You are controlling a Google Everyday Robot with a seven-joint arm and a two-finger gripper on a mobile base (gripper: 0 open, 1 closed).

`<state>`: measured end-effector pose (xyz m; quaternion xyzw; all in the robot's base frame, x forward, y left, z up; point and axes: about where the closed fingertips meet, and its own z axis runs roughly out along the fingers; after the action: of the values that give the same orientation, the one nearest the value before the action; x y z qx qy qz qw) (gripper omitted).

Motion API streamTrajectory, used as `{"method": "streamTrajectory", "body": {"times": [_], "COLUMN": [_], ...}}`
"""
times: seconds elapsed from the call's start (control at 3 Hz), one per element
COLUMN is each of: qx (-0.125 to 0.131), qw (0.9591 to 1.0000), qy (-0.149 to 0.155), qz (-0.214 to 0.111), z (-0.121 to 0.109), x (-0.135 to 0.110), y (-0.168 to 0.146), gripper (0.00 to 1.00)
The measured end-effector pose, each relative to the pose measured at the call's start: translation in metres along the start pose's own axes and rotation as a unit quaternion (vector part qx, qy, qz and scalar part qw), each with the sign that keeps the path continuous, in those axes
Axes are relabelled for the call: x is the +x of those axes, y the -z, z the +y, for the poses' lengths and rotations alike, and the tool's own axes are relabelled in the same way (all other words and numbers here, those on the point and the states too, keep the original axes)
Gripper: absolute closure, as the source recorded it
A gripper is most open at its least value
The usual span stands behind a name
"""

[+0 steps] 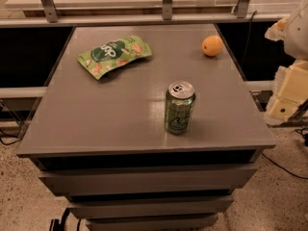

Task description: Move green can near green rice chip bag

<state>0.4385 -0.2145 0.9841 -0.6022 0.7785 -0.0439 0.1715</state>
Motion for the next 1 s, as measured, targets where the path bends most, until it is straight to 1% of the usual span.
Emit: {"method": "streamTrajectory", "body": {"times": [0.33, 0.67, 1.0], "qx": [0.0, -0.018, -0.063], "qw": [1.0, 0.9991, 0.9904], "qy": [0.0, -0.024, -0.069], "qz": [0.0, -0.031, -0.102], "z": [0.0, 0.002, 0.009], "x": [0.0, 0.002, 0.003], "y": [0.0, -0.003, -0.02], "gripper": [0.0, 0.0, 0.0]}}
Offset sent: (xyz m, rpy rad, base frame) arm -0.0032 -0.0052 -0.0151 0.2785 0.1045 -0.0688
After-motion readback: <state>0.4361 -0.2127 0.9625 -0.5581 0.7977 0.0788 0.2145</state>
